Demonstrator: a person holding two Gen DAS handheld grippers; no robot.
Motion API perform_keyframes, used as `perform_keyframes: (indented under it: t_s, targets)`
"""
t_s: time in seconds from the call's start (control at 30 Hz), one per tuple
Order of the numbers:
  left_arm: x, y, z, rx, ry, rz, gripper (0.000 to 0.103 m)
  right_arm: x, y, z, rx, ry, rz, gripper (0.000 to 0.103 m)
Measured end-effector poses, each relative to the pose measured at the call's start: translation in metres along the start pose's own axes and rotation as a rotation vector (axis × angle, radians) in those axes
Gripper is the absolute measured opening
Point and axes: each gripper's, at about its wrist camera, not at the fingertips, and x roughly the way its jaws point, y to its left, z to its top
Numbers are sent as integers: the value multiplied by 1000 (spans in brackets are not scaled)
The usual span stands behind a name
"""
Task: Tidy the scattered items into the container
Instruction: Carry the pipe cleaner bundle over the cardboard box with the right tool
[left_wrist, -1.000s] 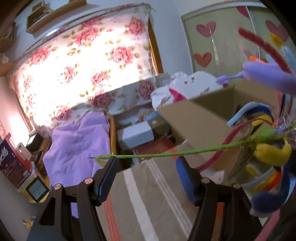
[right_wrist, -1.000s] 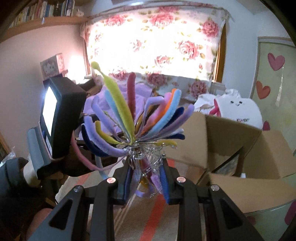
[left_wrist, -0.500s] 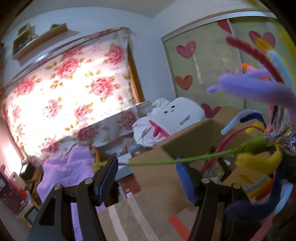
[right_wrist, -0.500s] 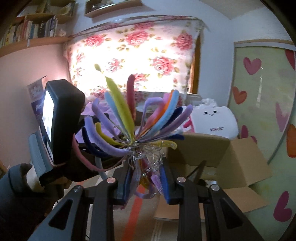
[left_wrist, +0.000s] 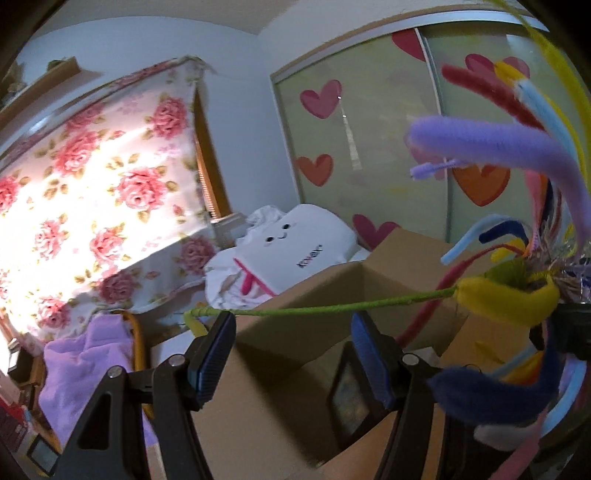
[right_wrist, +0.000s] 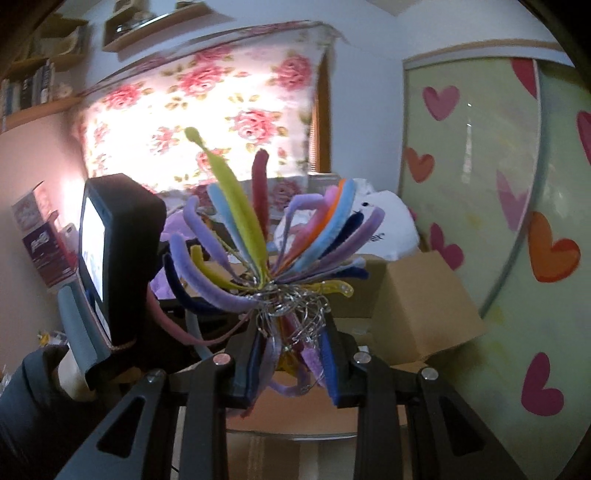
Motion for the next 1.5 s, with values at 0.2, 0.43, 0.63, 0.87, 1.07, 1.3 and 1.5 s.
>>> perform_keyframes:
  t_s: [0.2,0.43,0.63,0.87,1.07,1.3,1.5]
  targets:
    - [26,-22,14,0,14,-27,69,10,-39,7,32,10,-24,30]
    - [54,-36,24,-15,51,-33,69,24,-65,15,26,35,-19,30]
    - [76,-38,26,-46,88,-28,69,42,-80,20,21,57,-2,31]
    - [94,-36,27,-53,111,-2,69,61,-88,25,14,69,16,32]
    - [102,-24,22,-77,140,22,69,85,-90,31,13,97,2,42]
    - [105,-13,17,-97,154,28,69,97,-90,33,31,98,-46,76]
    - [101,-5,16,-128,147,29,69,102,-88,29,51,118,-39,85]
